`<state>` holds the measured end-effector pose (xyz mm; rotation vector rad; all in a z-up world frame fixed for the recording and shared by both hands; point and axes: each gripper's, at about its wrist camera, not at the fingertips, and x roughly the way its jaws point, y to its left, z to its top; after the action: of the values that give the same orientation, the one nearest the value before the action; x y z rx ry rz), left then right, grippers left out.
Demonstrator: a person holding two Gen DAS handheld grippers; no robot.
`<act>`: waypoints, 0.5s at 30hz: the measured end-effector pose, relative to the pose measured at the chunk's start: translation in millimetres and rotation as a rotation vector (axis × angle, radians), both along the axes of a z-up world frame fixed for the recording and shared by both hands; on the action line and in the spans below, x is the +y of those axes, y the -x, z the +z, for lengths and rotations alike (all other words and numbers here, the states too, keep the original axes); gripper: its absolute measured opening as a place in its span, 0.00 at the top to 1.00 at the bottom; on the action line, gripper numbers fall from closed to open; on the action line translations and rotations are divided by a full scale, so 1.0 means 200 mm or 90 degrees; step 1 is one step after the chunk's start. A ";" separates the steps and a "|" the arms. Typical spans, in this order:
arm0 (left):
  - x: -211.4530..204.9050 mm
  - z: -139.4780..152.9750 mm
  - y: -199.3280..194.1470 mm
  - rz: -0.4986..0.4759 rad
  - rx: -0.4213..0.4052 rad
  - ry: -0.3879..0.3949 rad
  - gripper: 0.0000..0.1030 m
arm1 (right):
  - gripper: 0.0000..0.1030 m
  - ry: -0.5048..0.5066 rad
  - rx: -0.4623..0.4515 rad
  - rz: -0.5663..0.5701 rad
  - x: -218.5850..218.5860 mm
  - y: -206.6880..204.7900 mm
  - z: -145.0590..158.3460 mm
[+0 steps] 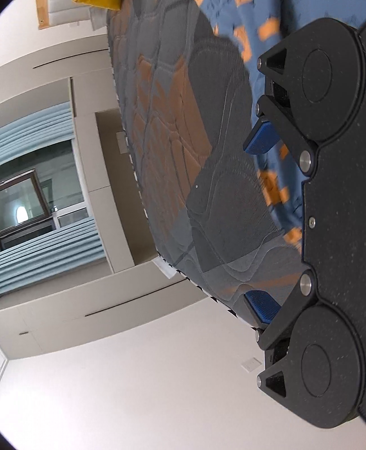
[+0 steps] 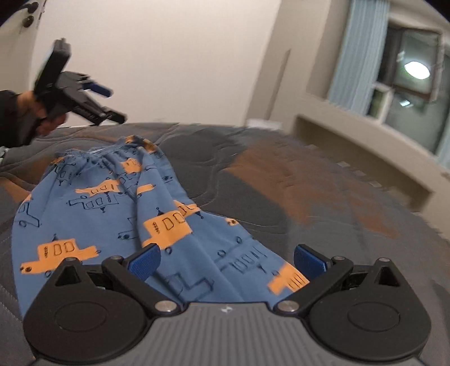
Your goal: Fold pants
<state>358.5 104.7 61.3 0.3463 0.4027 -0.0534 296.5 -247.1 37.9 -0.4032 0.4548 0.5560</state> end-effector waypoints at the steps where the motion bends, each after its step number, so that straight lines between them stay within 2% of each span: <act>1: 0.02 -0.01 -0.06 -0.006 0.012 -0.003 0.00 | 0.00 0.001 0.014 0.010 0.01 -0.08 0.01; 4: 0.08 -0.06 -0.21 -0.044 0.069 -0.004 0.00 | 0.00 0.020 0.037 0.018 0.03 -0.30 -0.01; 7: 0.12 -0.13 -0.29 -0.084 0.122 0.000 0.00 | 0.00 -0.019 0.091 0.027 0.00 -0.48 -0.05; 10: 0.13 -0.18 -0.34 -0.105 0.135 -0.021 0.00 | 0.00 -0.069 0.151 0.046 -0.05 -0.64 -0.10; 13: 0.15 -0.20 -0.39 -0.105 0.151 -0.018 0.01 | 0.07 -0.059 0.206 0.061 -0.07 -0.74 -0.16; 15: 0.16 -0.21 -0.43 -0.103 0.164 -0.005 0.07 | 0.11 -0.052 0.240 0.075 -0.05 -0.79 -0.21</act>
<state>444.8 136.4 19.1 0.3808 0.6298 -0.2562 453.8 -258.0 -3.4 -0.2474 0.7712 0.7674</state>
